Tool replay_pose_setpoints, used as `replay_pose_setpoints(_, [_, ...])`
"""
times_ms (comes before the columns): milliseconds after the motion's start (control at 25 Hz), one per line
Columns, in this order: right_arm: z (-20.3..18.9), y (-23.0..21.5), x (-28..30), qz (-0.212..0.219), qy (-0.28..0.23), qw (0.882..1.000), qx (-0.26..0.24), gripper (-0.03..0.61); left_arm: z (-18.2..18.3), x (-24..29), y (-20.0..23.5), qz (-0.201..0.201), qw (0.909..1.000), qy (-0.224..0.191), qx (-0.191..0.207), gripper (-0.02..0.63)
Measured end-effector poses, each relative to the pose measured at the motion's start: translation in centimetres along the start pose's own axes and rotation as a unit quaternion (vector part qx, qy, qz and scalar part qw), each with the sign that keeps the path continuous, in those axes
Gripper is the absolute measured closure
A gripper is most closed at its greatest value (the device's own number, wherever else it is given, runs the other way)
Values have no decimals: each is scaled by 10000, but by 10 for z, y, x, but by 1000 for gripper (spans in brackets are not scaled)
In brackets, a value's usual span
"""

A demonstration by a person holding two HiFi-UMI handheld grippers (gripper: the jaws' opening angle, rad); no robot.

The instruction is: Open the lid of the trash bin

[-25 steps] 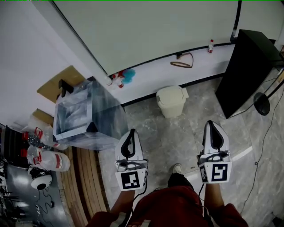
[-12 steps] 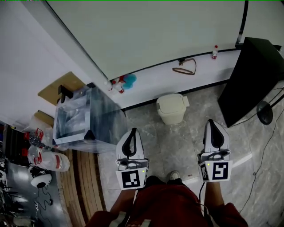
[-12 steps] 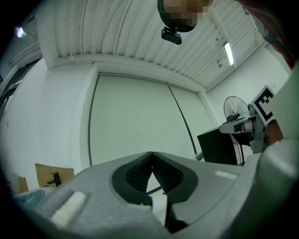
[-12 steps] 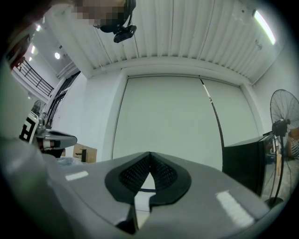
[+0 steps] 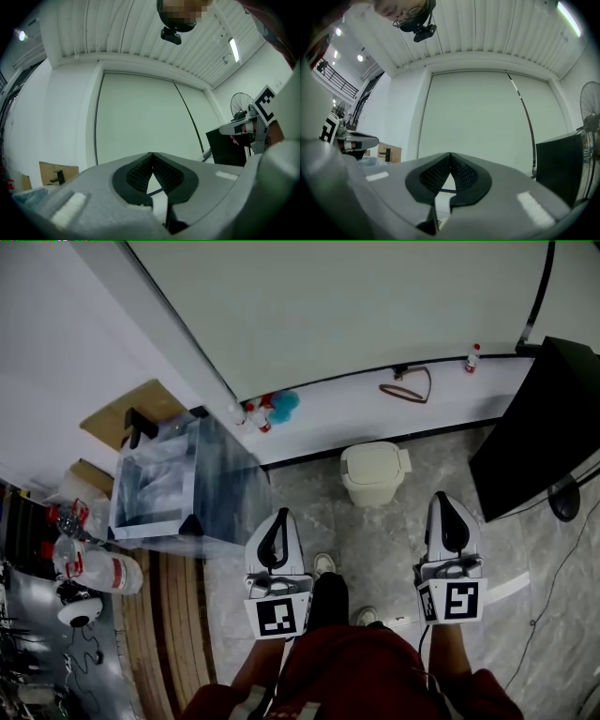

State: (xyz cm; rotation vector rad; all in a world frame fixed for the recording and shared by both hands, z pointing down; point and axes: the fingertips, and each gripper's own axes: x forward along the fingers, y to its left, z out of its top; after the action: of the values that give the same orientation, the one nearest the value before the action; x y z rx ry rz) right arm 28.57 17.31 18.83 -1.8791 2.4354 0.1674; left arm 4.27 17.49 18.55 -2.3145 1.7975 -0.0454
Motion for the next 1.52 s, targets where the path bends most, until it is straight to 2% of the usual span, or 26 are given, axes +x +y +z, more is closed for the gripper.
replay_pose_setpoints(440, [-18, 49, 116, 277, 220, 9993, -84, 578, -32, 73, 81, 141, 9998, 14, -169, 609])
replay_pose_setpoints(760, [-42, 85, 197, 369, 479, 9980, -206, 578, -74, 122, 144, 237, 9990, 278, -276, 609])
replay_pose_setpoints(1160, [-93, 118, 271, 251, 928, 9953, -122, 578, -123, 179, 181, -75, 9988, 403, -280, 609])
replay_pose_setpoints(1520, [-133, 140, 308, 241, 1265, 9912, -289, 578, -163, 207, 213, -109, 9985, 366, -398, 609])
